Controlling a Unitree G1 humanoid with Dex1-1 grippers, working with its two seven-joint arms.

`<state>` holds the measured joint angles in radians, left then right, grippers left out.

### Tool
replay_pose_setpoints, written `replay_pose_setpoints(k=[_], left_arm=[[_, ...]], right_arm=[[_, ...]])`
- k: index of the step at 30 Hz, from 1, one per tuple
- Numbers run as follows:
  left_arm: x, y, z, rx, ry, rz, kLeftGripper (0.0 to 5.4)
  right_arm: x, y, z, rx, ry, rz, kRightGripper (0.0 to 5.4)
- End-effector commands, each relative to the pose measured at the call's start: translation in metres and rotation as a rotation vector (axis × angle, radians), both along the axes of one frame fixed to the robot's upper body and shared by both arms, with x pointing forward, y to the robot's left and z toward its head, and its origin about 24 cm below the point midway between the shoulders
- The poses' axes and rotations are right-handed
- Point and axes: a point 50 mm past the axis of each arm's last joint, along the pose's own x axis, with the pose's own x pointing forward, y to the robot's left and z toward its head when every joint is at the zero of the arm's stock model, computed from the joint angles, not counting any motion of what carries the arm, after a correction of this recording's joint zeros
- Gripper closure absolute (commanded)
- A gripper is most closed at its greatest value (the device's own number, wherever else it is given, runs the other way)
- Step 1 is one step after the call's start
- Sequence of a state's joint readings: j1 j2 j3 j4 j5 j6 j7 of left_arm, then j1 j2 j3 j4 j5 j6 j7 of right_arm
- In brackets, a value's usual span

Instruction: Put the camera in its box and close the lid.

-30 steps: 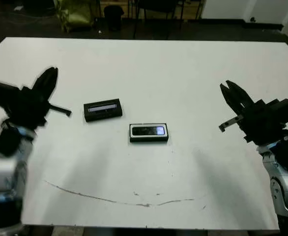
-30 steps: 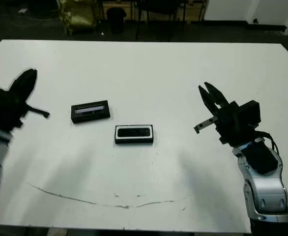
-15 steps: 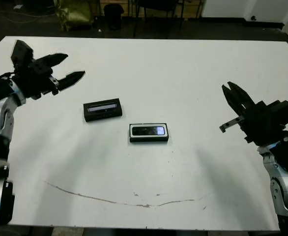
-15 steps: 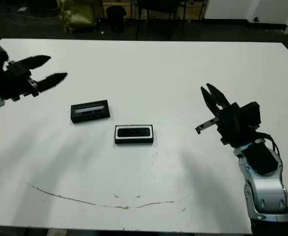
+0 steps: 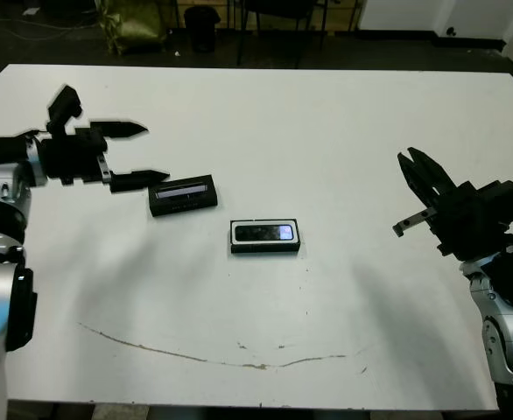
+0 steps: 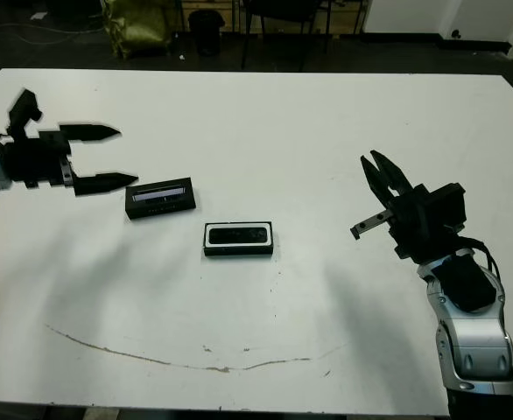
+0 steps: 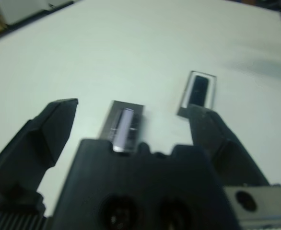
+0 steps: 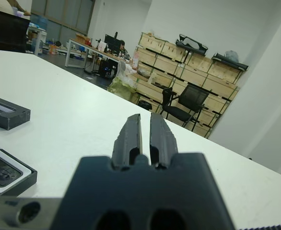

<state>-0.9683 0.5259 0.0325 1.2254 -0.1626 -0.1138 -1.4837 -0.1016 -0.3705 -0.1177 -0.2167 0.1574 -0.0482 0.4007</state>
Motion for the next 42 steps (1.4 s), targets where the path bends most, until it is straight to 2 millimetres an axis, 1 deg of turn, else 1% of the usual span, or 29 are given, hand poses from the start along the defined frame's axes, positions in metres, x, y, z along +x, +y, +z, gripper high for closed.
replay_pose_setpoints(k=[1, 5, 8, 12, 18, 24, 29, 32, 35, 42], left_arm=[[0.000, -0.005, -0.010, -0.040, 0.069, 0.000, 0.01], [-0.002, -0.008, -0.015, -0.077, 0.108, -0.016, 0.01], [-0.002, -0.009, -0.018, -0.069, 0.127, -0.007, 0.01], [0.000, -0.010, -0.022, 0.004, 0.111, 0.021, 0.01], [0.004, -0.011, -0.021, 0.093, 0.058, 0.050, 0.01], [0.008, -0.014, -0.014, 0.167, 0.056, 0.039, 0.01], [0.014, -0.020, -0.009, 0.298, 0.003, 0.016, 0.01], [0.016, -0.024, -0.008, 0.336, 0.022, 0.015, 0.01], [0.018, -0.027, -0.008, 0.363, 0.027, 0.003, 0.01], [0.019, -0.030, -0.012, 0.416, 0.047, 0.003, 0.01]], right_arm=[[-0.001, -0.005, -0.009, 0.011, 0.041, -0.034, 5.40], [-0.002, -0.005, -0.011, 0.026, 0.053, -0.030, 5.40], [-0.002, -0.006, -0.012, 0.038, 0.063, -0.025, 5.40], [-0.002, -0.005, -0.013, 0.049, 0.083, -0.033, 5.40], [-0.004, -0.005, -0.015, 0.038, 0.092, -0.029, 5.40], [-0.005, -0.006, -0.018, 0.036, 0.096, -0.014, 5.40], [-0.005, -0.008, -0.021, 0.057, 0.100, -0.002, 5.40], [-0.004, -0.010, -0.024, 0.076, 0.093, 0.018, 5.40], [-0.005, -0.011, -0.024, 0.062, 0.094, 0.002, 5.40], [-0.006, -0.015, -0.029, 0.081, 0.099, 0.010, 5.40]])
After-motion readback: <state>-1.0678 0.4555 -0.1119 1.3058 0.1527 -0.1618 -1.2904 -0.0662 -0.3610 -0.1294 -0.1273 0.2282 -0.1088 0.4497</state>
